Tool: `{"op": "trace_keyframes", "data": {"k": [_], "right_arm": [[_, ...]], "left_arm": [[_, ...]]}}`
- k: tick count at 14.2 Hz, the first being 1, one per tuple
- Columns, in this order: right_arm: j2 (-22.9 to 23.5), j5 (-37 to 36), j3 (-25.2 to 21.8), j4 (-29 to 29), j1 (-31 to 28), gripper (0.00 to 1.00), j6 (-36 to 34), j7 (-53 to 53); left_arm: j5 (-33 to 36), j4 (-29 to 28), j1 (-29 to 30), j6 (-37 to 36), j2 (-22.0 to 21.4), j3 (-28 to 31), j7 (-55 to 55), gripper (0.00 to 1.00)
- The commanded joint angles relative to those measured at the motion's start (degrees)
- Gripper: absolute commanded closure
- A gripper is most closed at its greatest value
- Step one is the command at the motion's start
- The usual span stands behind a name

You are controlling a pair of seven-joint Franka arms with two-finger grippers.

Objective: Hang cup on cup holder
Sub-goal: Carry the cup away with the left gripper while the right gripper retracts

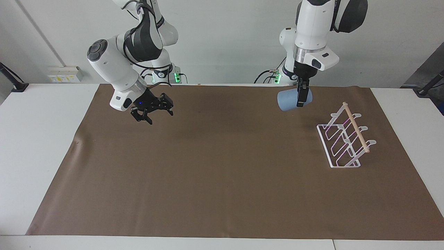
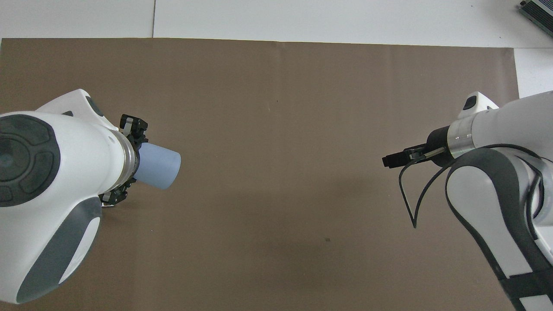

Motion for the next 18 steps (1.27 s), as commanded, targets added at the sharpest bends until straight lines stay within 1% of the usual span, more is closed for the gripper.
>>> {"op": "trace_keyframes", "data": {"k": [1, 2, 3, 4, 5, 8, 11, 13, 16, 18], "right_arm": [[-0.3, -5.7, 0.6, -0.1, -1.2, 0.0, 1.2, 5.6], [-0.3, -6.7, 0.6, 0.2, -1.2, 0.0, 1.4, 8.9], [-0.4, -9.1, 0.6, 1.3, -0.8, 0.0, 1.2, 12.2], [-0.5, -12.0, 0.9, 3.4, -0.7, 0.0, 0.2, 15.3], [-0.8, -13.1, 0.9, 5.3, -0.7, 0.0, -1.8, 17.1], [-0.9, -13.2, 0.6, 13.2, -1.4, 0.0, -11.1, 17.4], [-0.8, -13.2, 0.5, 22.3, -3.4, 0.0, -20.7, 17.5], [-1.0, -14.4, 0.5, 23.4, -3.4, 0.0, -23.4, 18.2], [-2.1, -14.5, 0.6, 22.0, -3.6, 0.0, -23.0, 18.4], [-2.4, -14.4, 0.6, 21.6, -3.5, 0.0, -23.3, 18.4]], "left_arm": [[8.6, -2.4, 0.6, 0.1, -1.8, -0.3, 1.8, 1.0], [12.6, -3.1, 0.6, 0.0, -1.3, -0.3, 1.8, 1.0], [15.5, -4.1, 0.7, 0.4, -1.1, -0.3, 1.7, 1.0], [18.0, -4.4, 0.7, 0.4, 0.3, -0.3, 1.6, 1.0], [20.5, -4.4, 1.2, 0.3, 1.1, -0.3, 1.3, 1.0], [29.0, -4.4, 1.2, 1.8, 4.1, -0.3, -0.7, 1.0], [33.5, -4.5, 1.0, 1.8, 7.0, -0.3, -6.0, 1.0], [35.9, -5.9, 1.0, 3.6, 7.0, -0.3, -7.7, 1.0], [42.1, -8.0, 1.1, 4.9, 7.0, -0.3, -7.8, 1.0], [45.4, -9.7, 2.8, 8.2, 6.5, -0.3, -9.2, 1.0]]}}
